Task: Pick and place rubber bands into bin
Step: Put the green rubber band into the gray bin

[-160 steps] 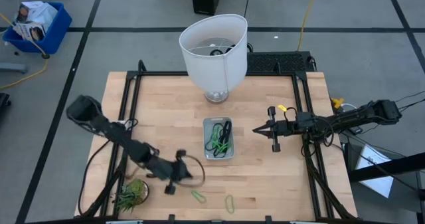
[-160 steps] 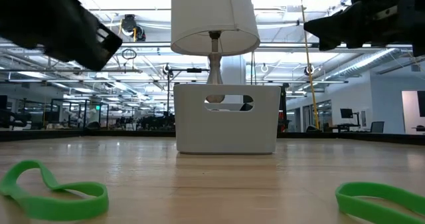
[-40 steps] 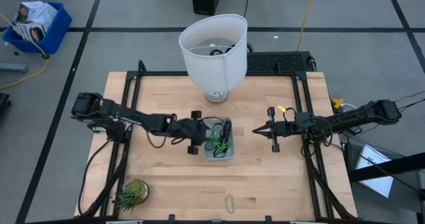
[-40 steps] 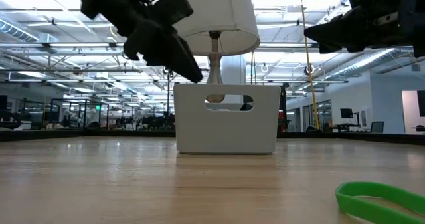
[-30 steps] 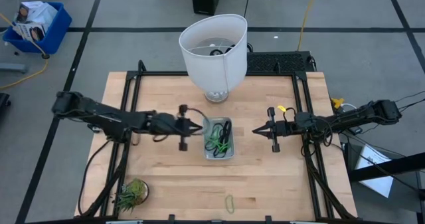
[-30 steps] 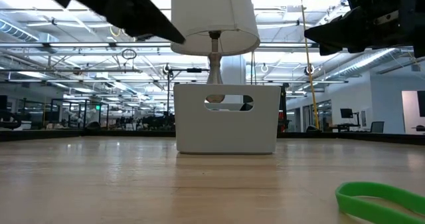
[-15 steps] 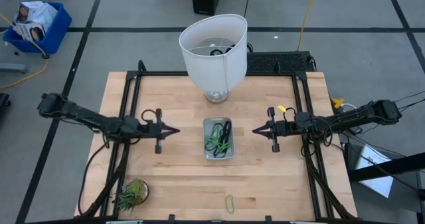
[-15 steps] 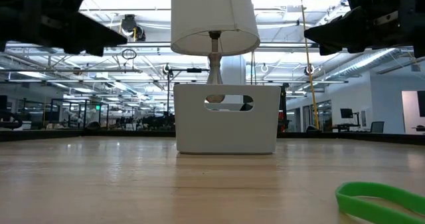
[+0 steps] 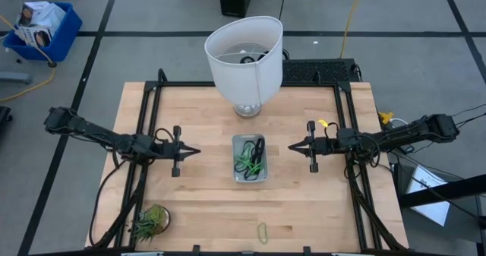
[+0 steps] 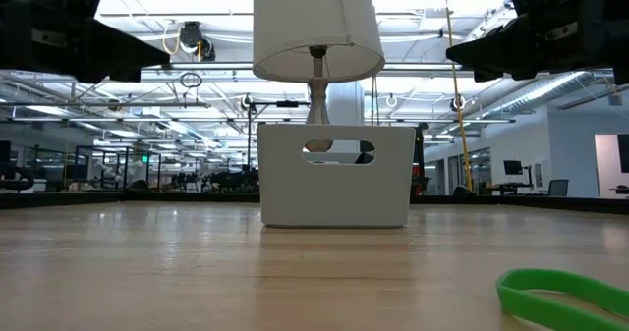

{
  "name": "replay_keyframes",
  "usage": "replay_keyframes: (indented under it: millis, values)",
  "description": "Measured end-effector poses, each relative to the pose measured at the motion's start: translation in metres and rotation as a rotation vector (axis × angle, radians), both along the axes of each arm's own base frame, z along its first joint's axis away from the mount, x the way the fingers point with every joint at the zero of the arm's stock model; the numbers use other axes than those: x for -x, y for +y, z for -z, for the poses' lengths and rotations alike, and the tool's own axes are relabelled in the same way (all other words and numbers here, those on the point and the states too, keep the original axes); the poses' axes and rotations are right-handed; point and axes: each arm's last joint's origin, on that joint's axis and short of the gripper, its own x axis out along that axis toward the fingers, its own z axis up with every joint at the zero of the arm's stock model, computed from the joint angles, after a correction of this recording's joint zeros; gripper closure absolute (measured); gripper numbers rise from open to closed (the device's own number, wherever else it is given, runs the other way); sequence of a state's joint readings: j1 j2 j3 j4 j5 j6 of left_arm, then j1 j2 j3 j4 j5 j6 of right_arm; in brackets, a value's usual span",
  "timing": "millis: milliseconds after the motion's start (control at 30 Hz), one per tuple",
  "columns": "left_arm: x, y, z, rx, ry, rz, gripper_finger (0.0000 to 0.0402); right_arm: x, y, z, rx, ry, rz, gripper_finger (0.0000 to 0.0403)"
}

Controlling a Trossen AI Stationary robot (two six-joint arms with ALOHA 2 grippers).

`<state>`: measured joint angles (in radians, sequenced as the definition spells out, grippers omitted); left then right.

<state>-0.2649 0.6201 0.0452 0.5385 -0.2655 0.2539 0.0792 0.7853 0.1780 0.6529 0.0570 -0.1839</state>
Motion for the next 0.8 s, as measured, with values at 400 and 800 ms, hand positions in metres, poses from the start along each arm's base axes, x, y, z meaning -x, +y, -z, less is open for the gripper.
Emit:
replay_keyframes:
  millis: [400, 800]
  values:
    - [0.000, 0.000, 0.000, 0.001, 0.000, -0.004, 0.0385, -0.003, 0.015, -0.001, 0.020, -0.024, -0.094, 0.0401]
    - [0.000, 0.000, -0.001, 0.022, -0.011, -0.005, 0.0376, -0.069, 0.098, -0.021, 0.165, 0.198, -0.169, 0.0401]
